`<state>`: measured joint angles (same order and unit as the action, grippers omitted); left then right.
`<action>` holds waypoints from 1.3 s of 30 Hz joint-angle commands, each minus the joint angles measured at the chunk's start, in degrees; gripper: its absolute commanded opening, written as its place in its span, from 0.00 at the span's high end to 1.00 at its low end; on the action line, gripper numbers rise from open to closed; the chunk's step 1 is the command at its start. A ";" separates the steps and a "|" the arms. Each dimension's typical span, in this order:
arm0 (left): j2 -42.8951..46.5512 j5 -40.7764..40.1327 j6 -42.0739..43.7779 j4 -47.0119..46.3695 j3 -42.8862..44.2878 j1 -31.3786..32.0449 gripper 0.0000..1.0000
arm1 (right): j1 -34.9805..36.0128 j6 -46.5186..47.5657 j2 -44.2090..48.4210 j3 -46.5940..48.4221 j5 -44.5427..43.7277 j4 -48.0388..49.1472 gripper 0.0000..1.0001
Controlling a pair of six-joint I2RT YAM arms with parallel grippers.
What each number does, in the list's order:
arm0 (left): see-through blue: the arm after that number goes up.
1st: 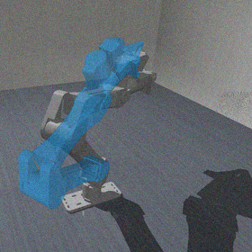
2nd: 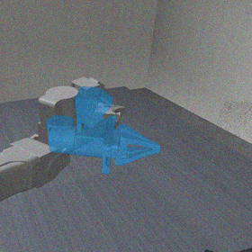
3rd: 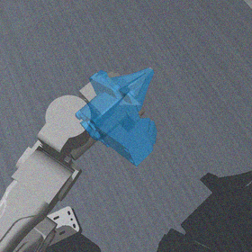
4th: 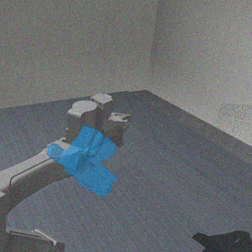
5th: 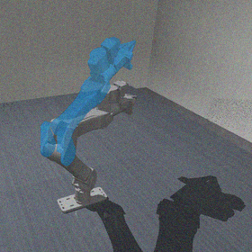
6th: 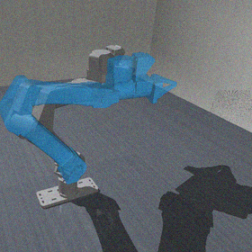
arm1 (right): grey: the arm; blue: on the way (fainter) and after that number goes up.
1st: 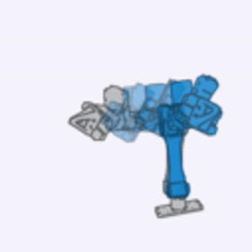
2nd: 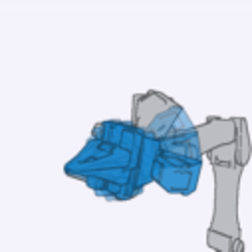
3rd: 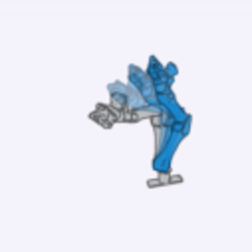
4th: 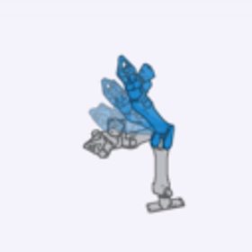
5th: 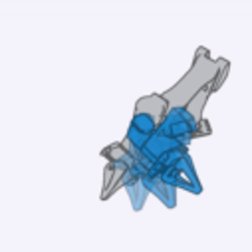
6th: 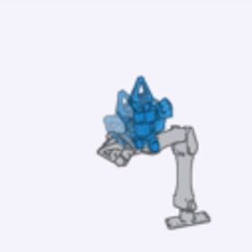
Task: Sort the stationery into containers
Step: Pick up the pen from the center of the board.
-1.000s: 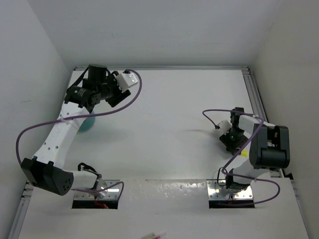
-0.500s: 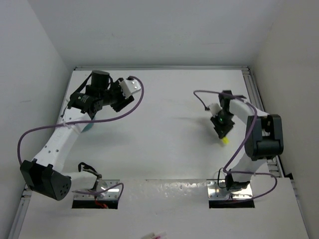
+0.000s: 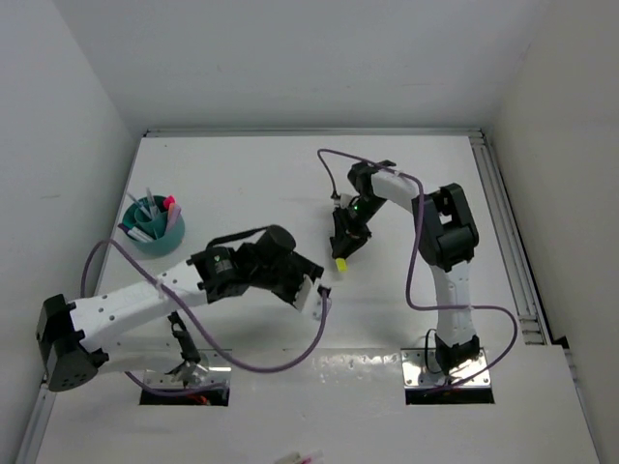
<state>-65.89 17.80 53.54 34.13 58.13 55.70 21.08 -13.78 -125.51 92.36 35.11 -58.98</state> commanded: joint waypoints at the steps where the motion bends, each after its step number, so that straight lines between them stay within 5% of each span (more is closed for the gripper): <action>1: 5.58 -8.91 6.66 -12.02 -8.43 4.93 0.47 | 1.41 -10.81 3.95 -3.74 3.65 -0.97 1.00; 8: 14.99 -12.18 14.57 -31.91 -27.08 10.04 0.44 | 3.52 -18.56 12.74 -9.47 4.09 2.81 1.00; 18: 9.46 -19.28 15.10 -47.20 -29.73 14.42 0.42 | 10.47 -24.44 21.62 -13.60 -3.12 4.23 1.00; 39: 5.07 -21.05 26.35 -48.89 -32.46 16.90 0.45 | 10.73 -26.56 25.94 -15.72 -1.71 5.02 1.00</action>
<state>-60.12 -2.85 76.51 -11.29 26.35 71.72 31.70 -39.13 -101.62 76.23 33.82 -54.22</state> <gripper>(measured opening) 0.551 0.254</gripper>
